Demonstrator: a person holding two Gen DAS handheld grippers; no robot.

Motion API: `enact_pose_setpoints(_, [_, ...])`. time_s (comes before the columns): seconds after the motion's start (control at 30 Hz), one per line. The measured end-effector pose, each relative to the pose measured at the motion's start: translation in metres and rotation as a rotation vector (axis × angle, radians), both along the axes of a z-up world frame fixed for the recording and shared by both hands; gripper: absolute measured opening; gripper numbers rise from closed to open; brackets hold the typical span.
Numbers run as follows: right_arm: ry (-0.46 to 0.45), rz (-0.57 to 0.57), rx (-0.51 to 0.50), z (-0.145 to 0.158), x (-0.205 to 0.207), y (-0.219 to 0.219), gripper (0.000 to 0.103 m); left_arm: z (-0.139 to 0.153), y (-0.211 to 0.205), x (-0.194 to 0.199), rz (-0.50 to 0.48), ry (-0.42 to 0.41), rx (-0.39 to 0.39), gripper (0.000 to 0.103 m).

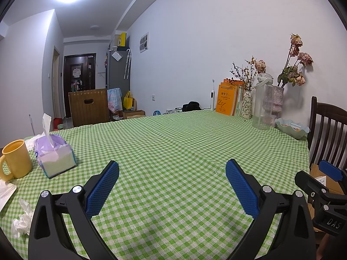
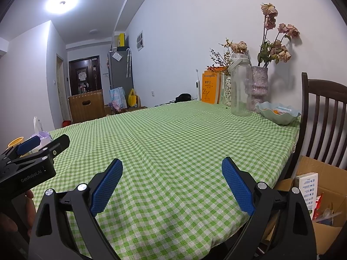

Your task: Collect trash

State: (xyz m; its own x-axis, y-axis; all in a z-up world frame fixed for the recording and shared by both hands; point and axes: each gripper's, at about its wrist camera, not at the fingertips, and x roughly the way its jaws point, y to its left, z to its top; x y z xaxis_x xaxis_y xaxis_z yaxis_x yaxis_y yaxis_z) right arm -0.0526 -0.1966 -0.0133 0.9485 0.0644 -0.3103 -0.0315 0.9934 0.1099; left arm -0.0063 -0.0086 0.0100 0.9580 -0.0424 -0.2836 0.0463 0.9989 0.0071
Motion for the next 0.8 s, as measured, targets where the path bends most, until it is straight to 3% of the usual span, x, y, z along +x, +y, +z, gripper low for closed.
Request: enact_pose_setpoints(0.8, [0.000,0.000,0.004,-0.0028,0.0015,-0.0021,0.089,-0.0007,0.0007,-0.0011,0.003,0.000,-0.001,0.095])
